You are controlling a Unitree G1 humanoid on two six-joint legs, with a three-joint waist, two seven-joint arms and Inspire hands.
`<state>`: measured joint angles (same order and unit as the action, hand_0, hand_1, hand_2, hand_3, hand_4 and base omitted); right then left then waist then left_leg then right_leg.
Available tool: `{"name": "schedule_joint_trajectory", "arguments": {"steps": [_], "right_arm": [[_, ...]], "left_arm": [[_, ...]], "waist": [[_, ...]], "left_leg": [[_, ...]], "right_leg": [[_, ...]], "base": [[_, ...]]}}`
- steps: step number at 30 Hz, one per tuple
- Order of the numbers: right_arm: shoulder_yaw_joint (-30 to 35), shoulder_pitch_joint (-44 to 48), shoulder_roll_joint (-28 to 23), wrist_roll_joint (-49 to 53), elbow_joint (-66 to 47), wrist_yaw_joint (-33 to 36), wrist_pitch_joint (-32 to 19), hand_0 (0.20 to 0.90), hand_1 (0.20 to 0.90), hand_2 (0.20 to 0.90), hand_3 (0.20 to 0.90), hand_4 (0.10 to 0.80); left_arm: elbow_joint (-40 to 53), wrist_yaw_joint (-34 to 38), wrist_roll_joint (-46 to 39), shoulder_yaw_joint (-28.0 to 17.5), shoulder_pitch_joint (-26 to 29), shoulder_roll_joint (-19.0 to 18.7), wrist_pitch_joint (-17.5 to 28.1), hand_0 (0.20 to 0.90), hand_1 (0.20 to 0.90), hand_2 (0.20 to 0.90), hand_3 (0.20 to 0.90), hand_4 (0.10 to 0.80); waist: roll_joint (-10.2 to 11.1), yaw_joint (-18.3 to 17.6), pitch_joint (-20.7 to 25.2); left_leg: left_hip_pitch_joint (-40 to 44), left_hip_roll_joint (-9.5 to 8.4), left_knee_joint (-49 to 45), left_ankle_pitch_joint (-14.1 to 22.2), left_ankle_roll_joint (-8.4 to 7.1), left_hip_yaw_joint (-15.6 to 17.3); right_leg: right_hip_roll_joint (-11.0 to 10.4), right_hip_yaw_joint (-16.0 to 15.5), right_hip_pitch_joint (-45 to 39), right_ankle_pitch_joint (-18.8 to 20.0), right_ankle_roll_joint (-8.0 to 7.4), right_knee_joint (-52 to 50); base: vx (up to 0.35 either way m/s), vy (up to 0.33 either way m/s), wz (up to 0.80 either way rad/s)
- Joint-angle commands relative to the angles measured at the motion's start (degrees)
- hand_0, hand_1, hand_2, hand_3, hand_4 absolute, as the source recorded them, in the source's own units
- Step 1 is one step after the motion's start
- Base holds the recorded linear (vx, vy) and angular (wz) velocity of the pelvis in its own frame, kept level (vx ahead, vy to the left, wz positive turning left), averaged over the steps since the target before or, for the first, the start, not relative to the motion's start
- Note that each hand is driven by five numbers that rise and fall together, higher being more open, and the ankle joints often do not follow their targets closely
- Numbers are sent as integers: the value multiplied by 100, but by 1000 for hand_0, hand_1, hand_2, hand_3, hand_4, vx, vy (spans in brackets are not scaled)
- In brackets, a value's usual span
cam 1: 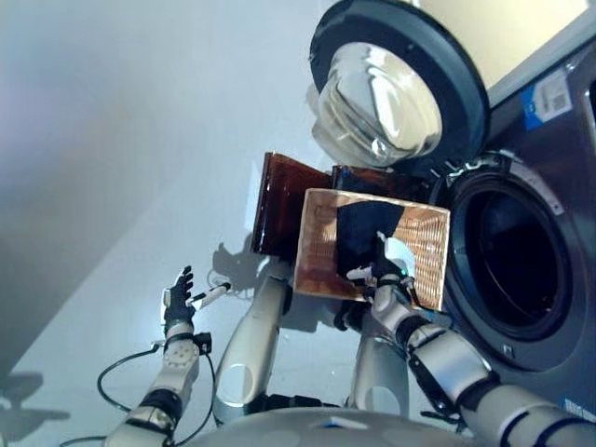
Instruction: Pick up the clothes and place them into the washing machine
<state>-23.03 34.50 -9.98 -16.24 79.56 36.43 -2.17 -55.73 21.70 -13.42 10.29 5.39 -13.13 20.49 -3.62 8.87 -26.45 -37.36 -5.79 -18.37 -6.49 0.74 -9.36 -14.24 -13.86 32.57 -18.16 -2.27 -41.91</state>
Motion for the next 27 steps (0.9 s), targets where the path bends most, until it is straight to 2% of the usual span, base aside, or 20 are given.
{"name": "schedule_joint_trajectory", "arguments": {"steps": [1,5,6,7,9,10,19,27], "right_arm": [[9,375,-391,102,-1,335,68,900,900,900,900,800],[52,560,-522,84,127,340,172,900,900,900,900,800],[63,611,-530,67,147,350,205,782,782,782,782,716],[65,625,-521,56,152,351,222,535,535,535,535,539],[67,621,-502,30,155,367,235,216,216,216,216,312],[68,622,-501,29,155,367,235,200,200,200,200,300],[103,476,-439,-103,289,340,334,200,200,200,200,300],[335,217,-647,-45,229,370,336,200,200,200,200,300]], "left_arm": [[339,324,-113,82,79,-166,305,900,900,900,900,800],[469,347,-41,136,81,-188,289,900,900,900,900,800],[422,352,-35,136,98,-191,289,900,900,900,900,800],[388,362,-36,136,125,-190,281,900,900,900,900,800],[375,388,-29,130,155,-185,272,900,900,900,900,800],[374,388,-29,130,157,-185,272,900,900,900,900,800],[484,392,65,148,83,-115,225,900,900,900,900,800],[506,314,94,65,-66,-117,203,900,900,900,900,800]], "waist": [[-135,192,-63],[-218,317,-78],[-223,338,-68],[-223,356,-61],[-220,378,-36],[-219,377,-37],[-204,424,18],[-167,366,62]], "left_leg": [[-191,-319,-586,666,-47,225],[-200,-369,-515,642,-42,172],[-188,-383,-496,642,-34,146],[-176,-393,-484,645,-29,133],[-159,-408,-465,659,-21,115],[-158,-408,-464,658,-21,115],[-13,-406,-394,678,1,71],[175,-362,-390,704,-1,76]], "right_leg": [[-102,70,-161,777,-19,754],[-175,-5,-148,773,-34,748],[-187,-11,-156,764,-37,742],[-192,-12,-165,758,-38,734],[-203,-21,-170,758,-39,729],[-203,-22,-171,758,-40,729],[-185,-29,-271,752,-29,756],[-127,25,-435,738,-21,796]], "base": [[36,-10,10],[43,-1,7],[49,-4,8],[47,-4,10],[33,-3,12],[29,-4,8],[2,0,0],[-2,-9,1]]}}
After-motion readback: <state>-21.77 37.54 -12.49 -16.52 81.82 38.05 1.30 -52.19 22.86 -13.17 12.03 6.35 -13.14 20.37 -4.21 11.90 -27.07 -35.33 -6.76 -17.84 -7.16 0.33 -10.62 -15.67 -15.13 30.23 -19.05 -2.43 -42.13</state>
